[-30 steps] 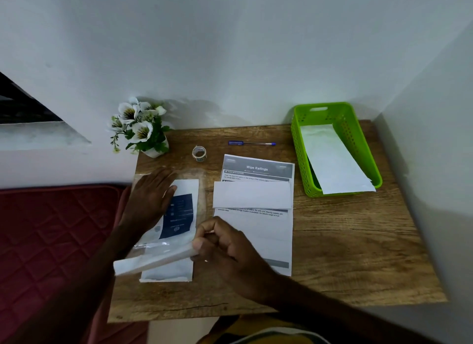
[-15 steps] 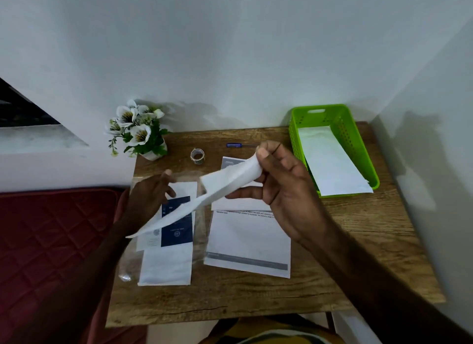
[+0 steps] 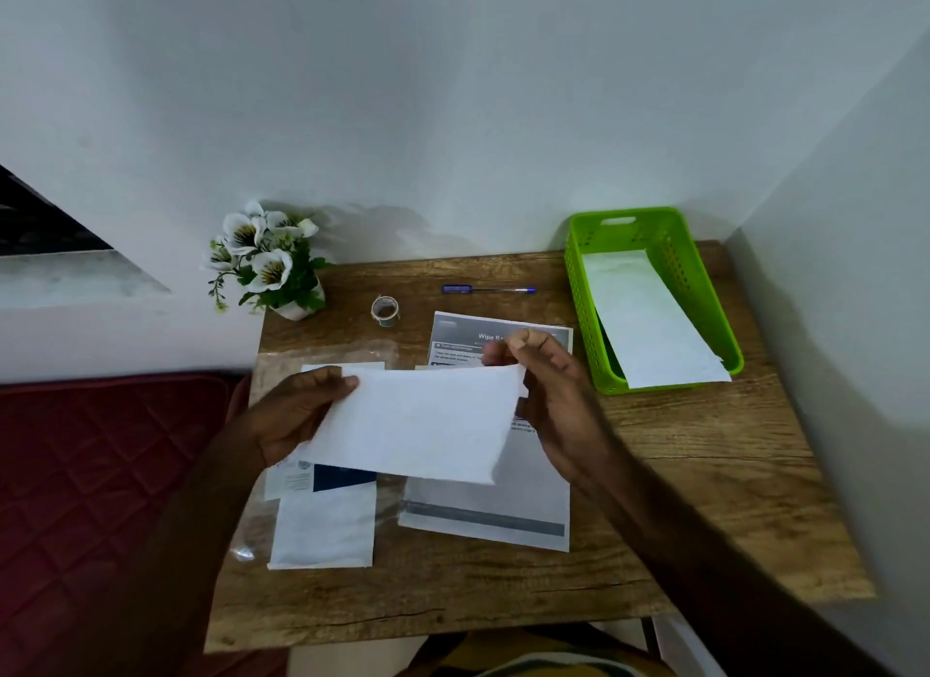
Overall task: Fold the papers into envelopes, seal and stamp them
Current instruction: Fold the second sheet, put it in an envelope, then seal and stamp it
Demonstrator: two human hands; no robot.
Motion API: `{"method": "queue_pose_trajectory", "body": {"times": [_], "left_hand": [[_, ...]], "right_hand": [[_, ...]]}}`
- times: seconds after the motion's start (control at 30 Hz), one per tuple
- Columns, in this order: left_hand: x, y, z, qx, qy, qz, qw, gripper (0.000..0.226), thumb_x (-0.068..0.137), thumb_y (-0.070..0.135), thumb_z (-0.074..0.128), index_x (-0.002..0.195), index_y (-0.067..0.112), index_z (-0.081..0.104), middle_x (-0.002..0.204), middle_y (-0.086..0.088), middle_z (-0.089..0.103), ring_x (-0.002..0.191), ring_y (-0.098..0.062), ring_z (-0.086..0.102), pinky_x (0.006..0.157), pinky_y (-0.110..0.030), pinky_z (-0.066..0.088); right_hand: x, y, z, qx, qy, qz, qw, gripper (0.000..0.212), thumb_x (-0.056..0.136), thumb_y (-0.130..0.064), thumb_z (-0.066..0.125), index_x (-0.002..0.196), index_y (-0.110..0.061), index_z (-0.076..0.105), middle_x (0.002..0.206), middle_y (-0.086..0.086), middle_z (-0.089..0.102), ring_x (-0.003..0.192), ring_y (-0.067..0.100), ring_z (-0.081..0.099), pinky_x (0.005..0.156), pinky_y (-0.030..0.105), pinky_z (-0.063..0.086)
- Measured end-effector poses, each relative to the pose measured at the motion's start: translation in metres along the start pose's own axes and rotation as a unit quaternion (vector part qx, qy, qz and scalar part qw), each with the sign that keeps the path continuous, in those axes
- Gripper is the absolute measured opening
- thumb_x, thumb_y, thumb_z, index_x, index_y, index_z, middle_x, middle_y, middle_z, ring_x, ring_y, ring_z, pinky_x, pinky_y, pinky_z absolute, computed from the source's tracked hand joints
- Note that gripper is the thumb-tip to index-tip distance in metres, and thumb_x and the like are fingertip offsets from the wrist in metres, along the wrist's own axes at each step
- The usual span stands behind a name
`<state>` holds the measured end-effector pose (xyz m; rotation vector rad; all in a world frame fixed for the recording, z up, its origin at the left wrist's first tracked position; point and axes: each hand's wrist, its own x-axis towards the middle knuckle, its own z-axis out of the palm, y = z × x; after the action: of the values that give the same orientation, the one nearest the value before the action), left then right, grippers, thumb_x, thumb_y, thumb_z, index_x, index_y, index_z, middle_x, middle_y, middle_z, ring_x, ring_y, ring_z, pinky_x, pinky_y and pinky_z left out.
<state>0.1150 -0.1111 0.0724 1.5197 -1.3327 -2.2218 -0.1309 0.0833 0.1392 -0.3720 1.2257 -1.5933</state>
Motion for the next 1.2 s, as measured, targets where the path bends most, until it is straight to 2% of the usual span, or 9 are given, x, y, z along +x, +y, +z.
{"method": "queue_pose_trajectory", "body": {"times": [0.07,0.2,0.27,0.43,0.57,0.77,0.87,1.03,1.2], "left_hand": [[0.004,-0.005,-0.007,-0.006,0.068,0.019,0.997,0.006,0.090,0.025,0.073,0.093,0.020,0.075,0.121,-0.019,0.071,0.093,-0.026,0.069,0.077,-0.037,0.052],[0.002,-0.014,-0.009,0.006,0.146,0.038,0.989,0.012,0.095,0.026,0.069,0.104,0.018,0.072,0.108,-0.014,0.075,0.092,-0.028,0.068,0.078,-0.041,0.056],[0.000,-0.018,-0.005,0.008,0.180,0.053,0.982,0.012,0.096,0.025,0.069,0.105,0.018,0.071,0.105,-0.011,0.074,0.089,-0.026,0.067,0.077,-0.039,0.056],[0.004,-0.030,-0.001,0.061,0.261,0.098,0.958,0.017,0.097,0.036,0.068,0.093,0.020,0.072,0.098,-0.005,0.071,0.092,-0.027,0.065,0.084,-0.048,0.056],[0.006,-0.031,0.005,0.150,0.322,0.170,0.919,0.019,0.101,0.035,0.062,0.092,0.020,0.072,0.096,-0.001,0.069,0.086,-0.018,0.058,0.077,-0.037,0.048],[0.017,-0.013,-0.001,0.278,0.383,0.244,0.847,0.033,0.102,0.037,0.058,0.094,0.008,0.073,0.086,-0.010,0.070,0.083,-0.031,0.065,0.077,-0.040,0.048],[0.017,0.002,0.003,0.274,0.432,0.256,0.820,0.032,0.100,0.040,0.058,0.112,0.013,0.070,0.108,-0.012,0.073,0.100,-0.034,0.066,0.085,-0.038,0.046],[0.012,-0.007,0.031,0.331,0.478,0.330,0.743,0.045,0.098,0.027,0.064,0.137,0.007,0.056,0.128,-0.018,0.063,0.117,-0.038,0.055,0.100,-0.046,0.043],[0.001,-0.065,0.087,0.419,0.357,0.354,0.756,0.040,0.100,0.039,0.054,0.134,0.017,0.060,0.136,-0.007,0.062,0.129,-0.026,0.053,0.111,-0.044,0.039]], "right_hand": [[0.003,0.016,-0.006,-0.042,0.078,0.054,0.995,0.014,0.098,-0.025,0.063,0.109,-0.017,0.063,0.102,0.001,0.075,0.098,0.018,0.068,0.073,0.035,0.055],[0.009,0.042,-0.016,-0.097,0.155,0.120,0.976,0.035,0.088,-0.018,0.076,0.120,-0.018,0.061,0.109,0.004,0.075,0.098,0.023,0.073,0.076,0.040,0.062],[0.012,0.050,-0.020,-0.143,0.176,0.112,0.968,0.030,0.088,-0.011,0.075,0.116,-0.016,0.064,0.108,0.004,0.074,0.095,0.024,0.072,0.070,0.036,0.062],[0.023,0.064,-0.027,-0.270,0.218,0.061,0.936,0.013,0.087,-0.009,0.075,0.100,-0.008,0.073,0.100,0.003,0.075,0.092,0.022,0.072,0.084,0.046,0.063],[0.029,0.071,-0.026,-0.325,0.212,0.072,0.919,0.008,0.086,-0.017,0.077,0.090,-0.010,0.077,0.089,0.004,0.076,0.083,0.023,0.073,0.075,0.050,0.064],[0.026,0.065,-0.014,-0.294,0.175,0.106,0.934,0.010,0.091,-0.012,0.072,0.090,-0.002,0.073,0.086,0.015,0.075,0.067,0.030,0.075,0.059,0.048,0.064],[0.025,0.067,-0.010,-0.303,0.139,0.131,0.934,0.016,0.095,-0.017,0.069,0.095,-0.001,0.072,0.084,0.015,0.076,0.061,0.027,0.075,0.057,0.042,0.064],[0.026,0.081,-0.016,-0.503,0.159,0.079,0.846,0.028,0.093,-0.039,0.068,0.078,-0.016,0.072,0.067,0.000,0.074,0.059,0.019,0.071,0.065,0.040,0.063],[0.018,0.068,-0.032,-0.609,0.199,0.015,0.768,0.023,0.091,-0.048,0.067,0.101,-0.027,0.070,0.093,0.000,0.074,0.089,0.021,0.069,0.071,0.027,0.047]]}}
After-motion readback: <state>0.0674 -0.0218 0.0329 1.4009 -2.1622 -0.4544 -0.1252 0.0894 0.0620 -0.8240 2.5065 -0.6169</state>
